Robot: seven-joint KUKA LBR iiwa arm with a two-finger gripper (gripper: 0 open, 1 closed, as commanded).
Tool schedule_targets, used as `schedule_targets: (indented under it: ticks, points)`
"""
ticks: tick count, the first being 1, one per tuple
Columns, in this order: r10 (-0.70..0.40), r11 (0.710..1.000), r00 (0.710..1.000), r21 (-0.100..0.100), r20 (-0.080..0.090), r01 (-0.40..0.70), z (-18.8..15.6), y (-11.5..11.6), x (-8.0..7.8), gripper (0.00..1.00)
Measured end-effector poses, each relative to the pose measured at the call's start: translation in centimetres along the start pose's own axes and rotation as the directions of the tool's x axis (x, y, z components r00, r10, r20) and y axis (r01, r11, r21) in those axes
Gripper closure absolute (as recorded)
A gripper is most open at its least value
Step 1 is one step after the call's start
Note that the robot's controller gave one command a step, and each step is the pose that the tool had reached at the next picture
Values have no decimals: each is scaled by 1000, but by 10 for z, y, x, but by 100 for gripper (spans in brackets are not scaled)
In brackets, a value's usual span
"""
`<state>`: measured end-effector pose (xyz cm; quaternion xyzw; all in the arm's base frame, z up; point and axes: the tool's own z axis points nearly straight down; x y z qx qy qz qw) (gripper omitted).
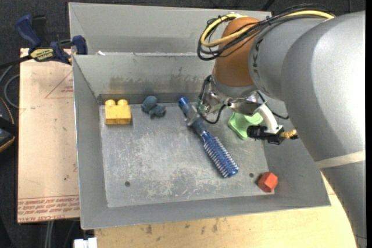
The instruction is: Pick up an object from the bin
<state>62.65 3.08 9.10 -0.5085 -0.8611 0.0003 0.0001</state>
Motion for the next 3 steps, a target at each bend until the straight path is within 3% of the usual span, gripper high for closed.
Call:
schedule_targets:
  ticks: [1,2,3]
  points:
    - [110,994,994,8,-8,-110,14,9,0,100]
    - [-163,987,987,-5,4,163,-99,-7,-5,100]
    - [-184,983,983,-5,5,184,-156,-14,-14,100]
